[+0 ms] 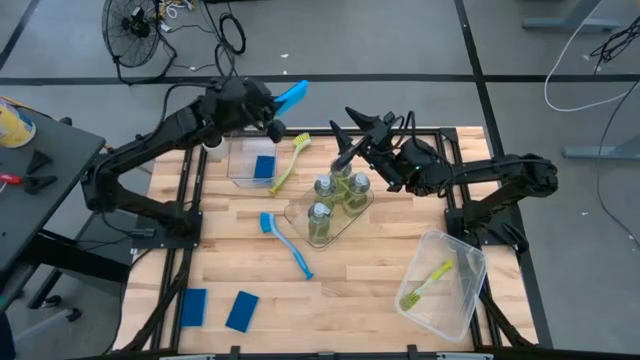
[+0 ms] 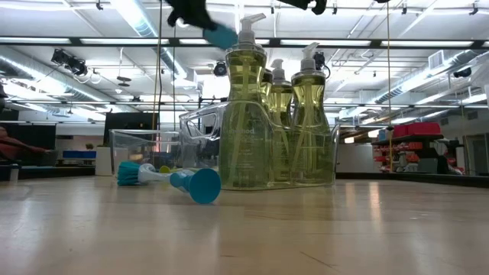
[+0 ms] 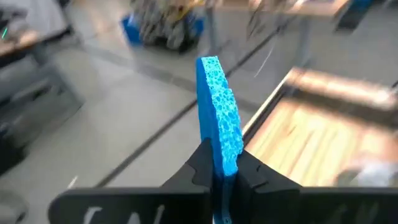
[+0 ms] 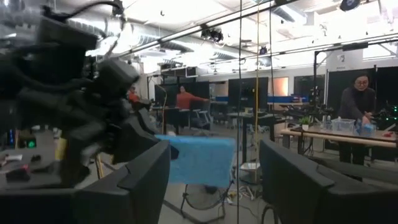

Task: Pick & Place Kitchen Sink Supplies
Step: Put the blue sponge into the top transparent bin

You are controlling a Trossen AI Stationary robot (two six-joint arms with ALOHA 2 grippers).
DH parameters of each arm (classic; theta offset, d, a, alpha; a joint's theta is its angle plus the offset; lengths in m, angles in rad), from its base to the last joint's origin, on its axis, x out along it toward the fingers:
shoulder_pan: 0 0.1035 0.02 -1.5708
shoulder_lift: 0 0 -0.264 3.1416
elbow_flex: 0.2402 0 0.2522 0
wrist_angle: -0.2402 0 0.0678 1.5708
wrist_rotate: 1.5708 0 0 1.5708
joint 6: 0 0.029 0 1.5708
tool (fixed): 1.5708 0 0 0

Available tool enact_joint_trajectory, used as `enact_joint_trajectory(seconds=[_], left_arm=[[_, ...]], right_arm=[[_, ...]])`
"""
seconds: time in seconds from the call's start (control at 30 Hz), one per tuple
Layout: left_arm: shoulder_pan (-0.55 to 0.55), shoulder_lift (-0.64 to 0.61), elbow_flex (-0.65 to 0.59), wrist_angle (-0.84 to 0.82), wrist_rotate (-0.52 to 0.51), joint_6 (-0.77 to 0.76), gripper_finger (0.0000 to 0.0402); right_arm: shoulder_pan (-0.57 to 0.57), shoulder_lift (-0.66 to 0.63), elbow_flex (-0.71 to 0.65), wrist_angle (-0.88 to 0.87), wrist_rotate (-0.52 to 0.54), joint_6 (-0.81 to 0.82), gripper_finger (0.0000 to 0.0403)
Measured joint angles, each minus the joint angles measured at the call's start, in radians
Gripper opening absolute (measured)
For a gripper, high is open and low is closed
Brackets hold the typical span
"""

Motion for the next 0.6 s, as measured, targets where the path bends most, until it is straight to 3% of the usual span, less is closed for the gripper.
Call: enact_joint_trajectory(seconds=[0.37,0.6], left_arm=[[0.136,0.000,-0.001,-0.384,-0.026,-0.079,0.0024],[0.175,0.006,-0.001,-0.525,-0.028,-0.127,0.0017]], right_arm=[[0.001,0.000,0.000,-0.097,0.000,0.007,0.0233],[0.001,0.000,0.000,-0.120,0.000,0.008,0.0230]])
